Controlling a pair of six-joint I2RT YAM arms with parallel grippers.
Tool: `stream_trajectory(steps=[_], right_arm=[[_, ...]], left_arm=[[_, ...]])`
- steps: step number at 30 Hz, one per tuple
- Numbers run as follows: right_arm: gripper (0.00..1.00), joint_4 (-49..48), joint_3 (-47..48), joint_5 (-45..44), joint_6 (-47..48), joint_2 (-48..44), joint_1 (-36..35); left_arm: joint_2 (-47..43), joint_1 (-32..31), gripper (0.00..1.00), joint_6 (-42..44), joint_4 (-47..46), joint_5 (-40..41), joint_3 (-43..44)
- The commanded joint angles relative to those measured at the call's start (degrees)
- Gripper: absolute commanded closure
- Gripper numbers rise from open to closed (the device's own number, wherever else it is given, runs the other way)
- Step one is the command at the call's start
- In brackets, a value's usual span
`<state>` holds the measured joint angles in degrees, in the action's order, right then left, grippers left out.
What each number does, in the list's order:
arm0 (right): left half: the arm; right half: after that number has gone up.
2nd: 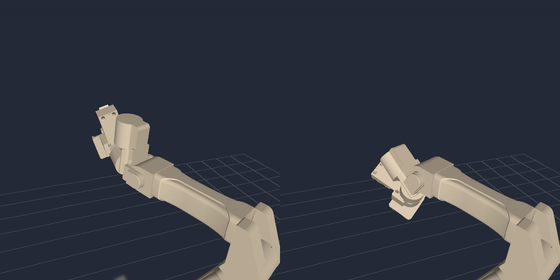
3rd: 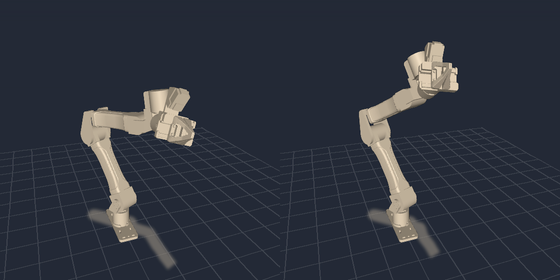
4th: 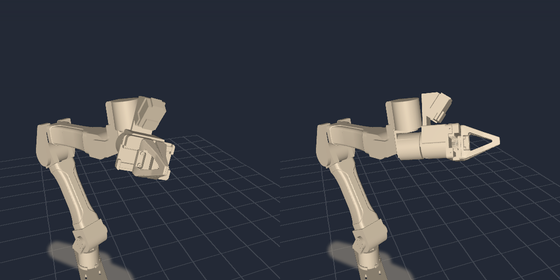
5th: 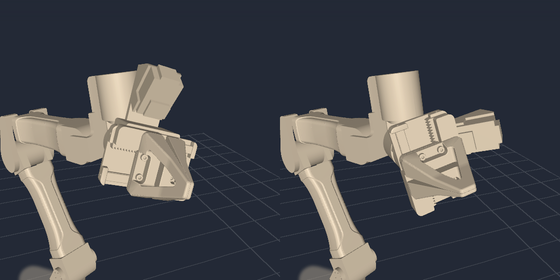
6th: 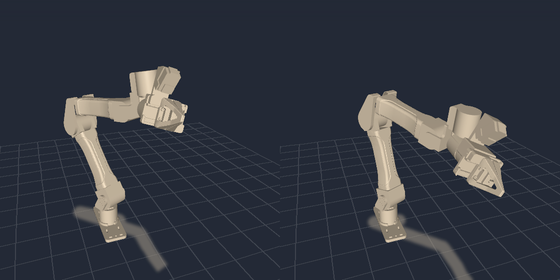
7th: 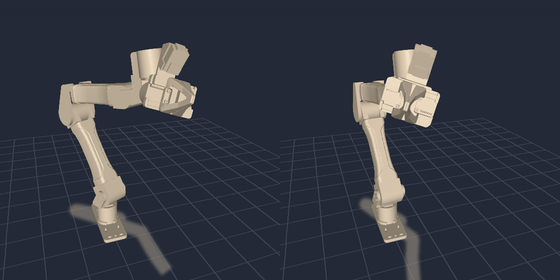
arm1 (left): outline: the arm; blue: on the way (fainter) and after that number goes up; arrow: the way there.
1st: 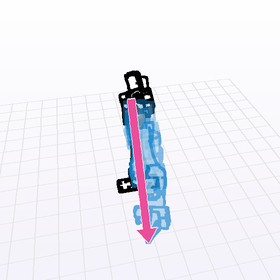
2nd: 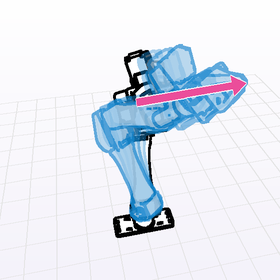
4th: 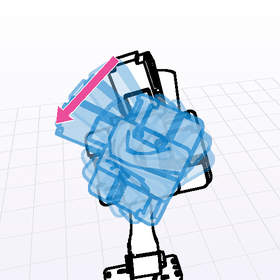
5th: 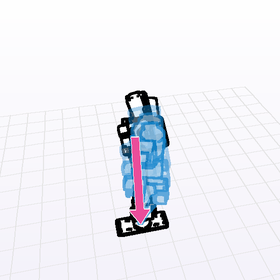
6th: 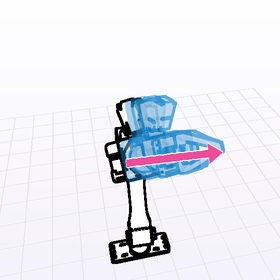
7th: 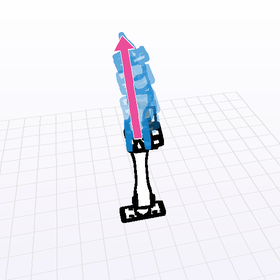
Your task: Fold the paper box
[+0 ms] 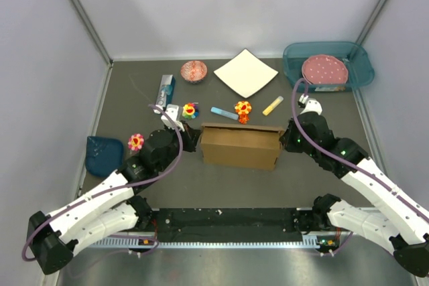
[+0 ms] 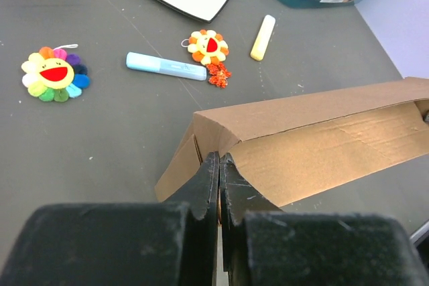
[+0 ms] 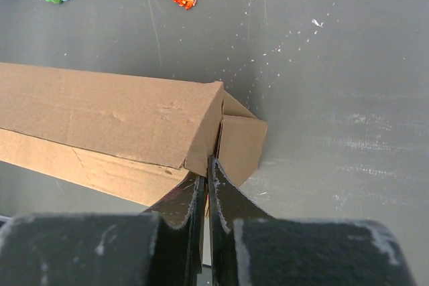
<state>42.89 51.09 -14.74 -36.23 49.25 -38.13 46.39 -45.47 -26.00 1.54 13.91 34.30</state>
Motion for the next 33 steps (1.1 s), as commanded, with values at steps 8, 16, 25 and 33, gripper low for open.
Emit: stream_trajectory(steps=[8, 16, 25, 33], right_arm=[[1.0, 11.16, -3.1, 2.26, -0.95, 1.55, -0.89], [0.78, 11.51, 0.15, 2.09, -0.16, 0.23, -0.89], [0.7, 12.48, 7.18, -1.78, 2.3, 0.66, -0.98], [0.69, 11.86, 11.22, -4.15, 3.44, 2.6, -0.89]], left_arm=[[-2.09, -3.13, 1.0, -3.53, 6.1, -0.38, -9.25], [-1.92, -3.92, 1.0, -3.09, 7.68, 3.66, -7.42], [-0.07, -3.92, 1.0, -2.83, 9.53, 4.98, -4.51], [0.45, -3.92, 1.0, -2.39, 9.97, 5.07, -3.72]])
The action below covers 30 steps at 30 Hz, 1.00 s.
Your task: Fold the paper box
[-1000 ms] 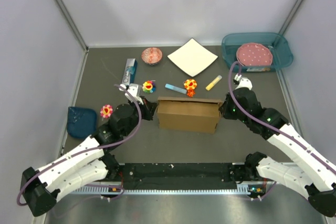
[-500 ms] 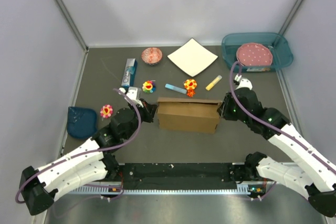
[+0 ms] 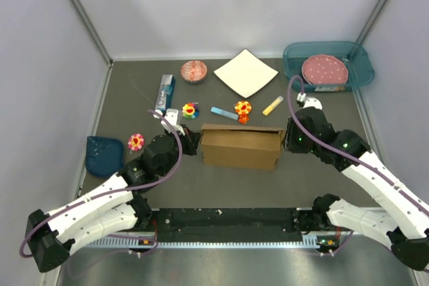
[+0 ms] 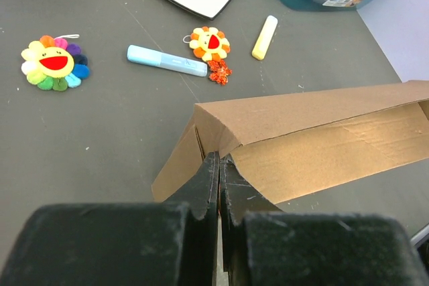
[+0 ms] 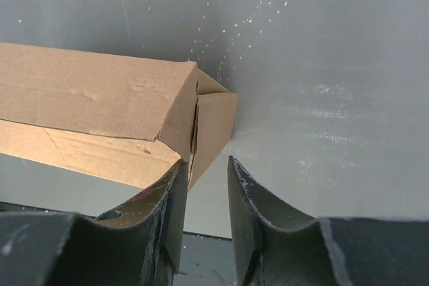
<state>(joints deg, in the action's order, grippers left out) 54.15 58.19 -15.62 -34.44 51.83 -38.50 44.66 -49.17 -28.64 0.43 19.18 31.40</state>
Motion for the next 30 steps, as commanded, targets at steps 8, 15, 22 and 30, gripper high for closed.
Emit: stream_trajectory(steps=[8, 15, 22, 30], right_arm=[[0.68, -2.38, 6.14, -2.58, 3.06, 0.11, -0.61], [0.68, -4.4, 5.26, -2.75, 3.59, 1.51, -0.61], [0.76, -7.12, 4.12, -3.45, 3.85, 2.57, -0.61], [1.0, -7.83, 0.61, -3.46, 3.5, 0.99, -0.61]], left_arm=[[3.15, -0.23, 1.0, 0.52, 11.35, -0.28, 0.24], [3.59, -0.23, 1.0, 0.78, 11.44, -0.55, 0.77], [3.5, -0.32, 1.0, 0.96, 11.79, -0.72, 1.04], [3.59, -0.4, 1.0, 0.7, 11.79, -1.25, 0.69]])
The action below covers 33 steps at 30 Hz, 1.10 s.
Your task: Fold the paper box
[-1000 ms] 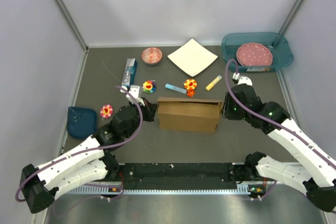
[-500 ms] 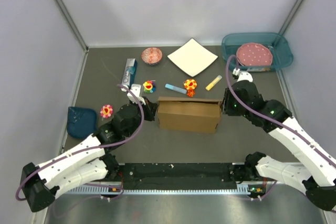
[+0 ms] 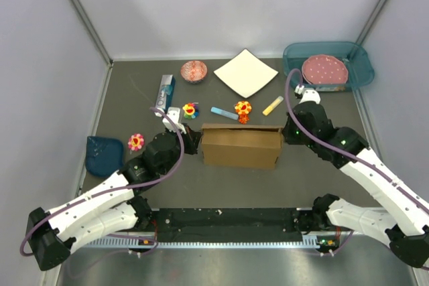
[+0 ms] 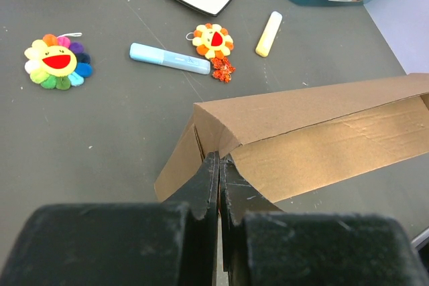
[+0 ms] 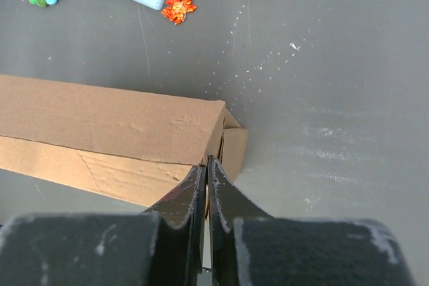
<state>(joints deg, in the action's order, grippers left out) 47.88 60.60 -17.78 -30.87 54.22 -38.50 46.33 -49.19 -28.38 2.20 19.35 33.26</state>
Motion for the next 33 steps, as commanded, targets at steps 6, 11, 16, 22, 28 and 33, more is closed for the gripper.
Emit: stream_trajectory(steps=[6, 11, 16, 22, 28, 33], right_arm=[[1.0, -0.16, -7.24, -0.59, -3.65, -3.59, -0.61], [1.0, 3.62, -11.37, 1.08, -8.06, -4.82, -0.52], [1.0, 5.82, -14.45, 2.48, -10.26, -5.09, -0.61], [1.0, 7.49, -16.47, 4.6, -12.02, -5.35, -1.22], [0.99, 8.2, -13.85, 3.11, -12.28, -7.53, -1.4], [0.77, 8.2, -7.09, 2.66, -10.53, -9.92, -1.31]], left_arm=[[1.4, -0.47, 1.0, -0.09, 9.67, -1.51, -2.14], [1.31, -0.73, 1.0, -0.36, 9.49, -1.6, -2.76], [1.49, -1.08, 1.0, -0.89, 8.97, -1.69, -3.2], [1.66, -2.05, 1.0, -1.59, 8.53, -1.51, -4.6], [1.31, -2.58, 1.0, -1.94, 8.35, -1.07, -5.22], [1.22, -2.58, 1.0, -1.33, 8.88, -0.72, -4.08]])
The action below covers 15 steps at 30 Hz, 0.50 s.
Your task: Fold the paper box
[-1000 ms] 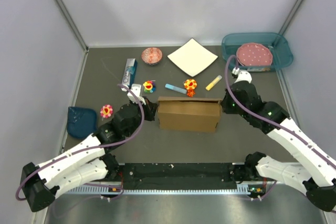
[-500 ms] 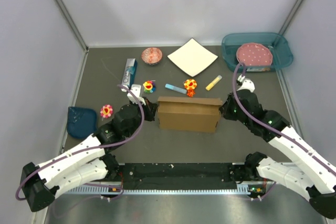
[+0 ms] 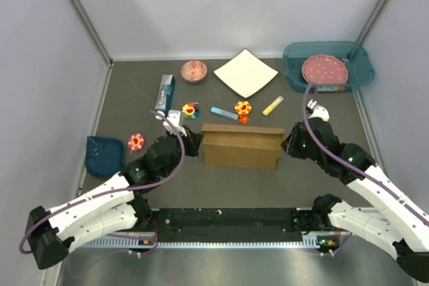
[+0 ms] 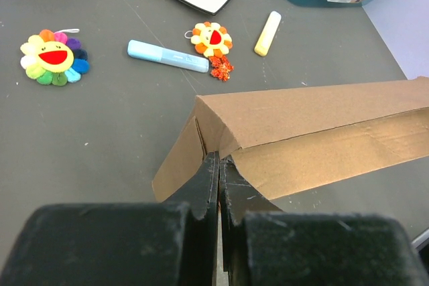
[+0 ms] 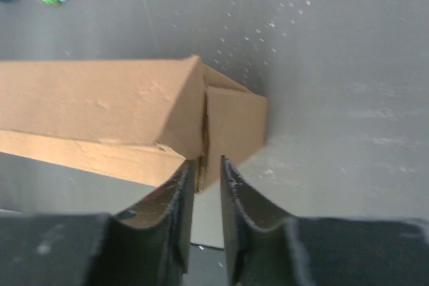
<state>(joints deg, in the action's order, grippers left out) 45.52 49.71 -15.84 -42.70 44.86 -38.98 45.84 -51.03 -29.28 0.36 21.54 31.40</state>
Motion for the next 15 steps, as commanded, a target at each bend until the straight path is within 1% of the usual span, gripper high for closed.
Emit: stream_trajectory(steps=[1, 3, 5, 7, 12, 15], right_arm=[[0.74, 10.64, 6.16, 0.37, 1.74, -0.65, -0.92], [0.7, 10.82, 8.11, 0.1, 3.49, 0.22, -0.92], [0.68, 11.08, 10.22, -0.51, 5.07, 2.41, -0.92], [0.68, 11.09, 11.19, -0.43, 5.52, 3.3, -0.92], [0.67, 7.49, 11.81, 0.1, 7.01, 3.91, -0.92], [0.67, 6.69, 12.25, -1.3, 7.8, 5.58, -0.83]], left_arm=[[1.7, -0.66, 1.0, -0.34, 10.71, -2.82, -2.04], [1.88, -0.74, 1.0, -0.25, 10.71, -2.73, -1.78], [2.14, -0.74, 1.0, -0.34, 10.71, -2.64, -1.6], [2.32, -0.74, 1.0, -0.17, 10.8, -2.64, -1.43], [2.41, -0.66, 1.0, 0.01, 10.71, -2.56, -1.34], [2.85, -0.66, 1.0, 0.1, 10.71, -2.64, -1.08]])
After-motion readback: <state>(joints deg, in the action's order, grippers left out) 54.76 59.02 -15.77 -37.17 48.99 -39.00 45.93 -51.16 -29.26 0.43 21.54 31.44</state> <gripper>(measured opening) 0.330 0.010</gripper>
